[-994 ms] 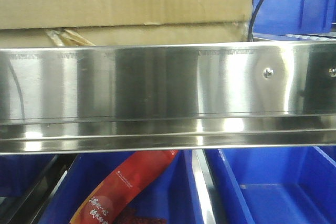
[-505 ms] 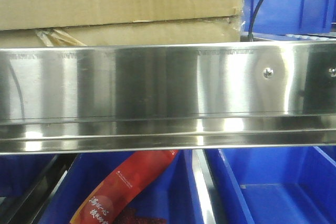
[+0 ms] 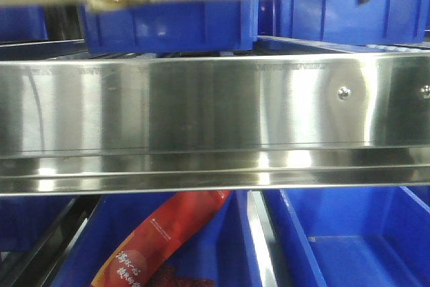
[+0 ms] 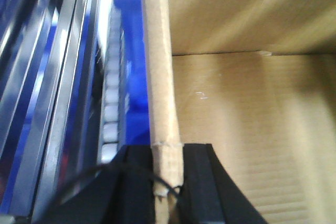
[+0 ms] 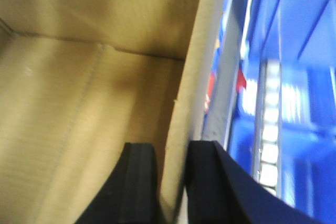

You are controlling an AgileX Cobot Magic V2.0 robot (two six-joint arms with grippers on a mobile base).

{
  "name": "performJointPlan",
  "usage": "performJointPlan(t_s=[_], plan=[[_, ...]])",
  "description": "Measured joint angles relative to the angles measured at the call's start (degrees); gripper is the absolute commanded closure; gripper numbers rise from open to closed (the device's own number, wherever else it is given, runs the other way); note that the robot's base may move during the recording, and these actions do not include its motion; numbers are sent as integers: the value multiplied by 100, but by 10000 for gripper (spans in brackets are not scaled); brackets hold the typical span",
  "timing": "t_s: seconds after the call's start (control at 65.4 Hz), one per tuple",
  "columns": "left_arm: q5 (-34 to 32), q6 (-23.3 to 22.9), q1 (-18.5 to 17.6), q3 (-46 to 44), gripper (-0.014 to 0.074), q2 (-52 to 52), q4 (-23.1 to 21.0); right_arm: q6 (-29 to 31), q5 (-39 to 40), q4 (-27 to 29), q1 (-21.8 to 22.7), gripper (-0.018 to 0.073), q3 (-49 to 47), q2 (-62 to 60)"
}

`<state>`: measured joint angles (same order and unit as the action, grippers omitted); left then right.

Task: Grab carton from right shelf to conveyor
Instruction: 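Lift the carton with both grippers and pull it off the shelf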

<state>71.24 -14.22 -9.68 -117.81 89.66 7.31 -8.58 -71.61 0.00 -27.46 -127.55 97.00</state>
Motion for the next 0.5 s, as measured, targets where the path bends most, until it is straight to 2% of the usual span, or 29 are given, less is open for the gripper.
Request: performJointPlan(t_s=[0.245, 0.505], plan=[[12, 12, -47, 411, 613, -372, -138, -36, 94, 0, -116, 625, 908, -610], [50, 12, -460, 1494, 613, -780, 66, -47, 6, -117, -347, 625, 1815, -1077]])
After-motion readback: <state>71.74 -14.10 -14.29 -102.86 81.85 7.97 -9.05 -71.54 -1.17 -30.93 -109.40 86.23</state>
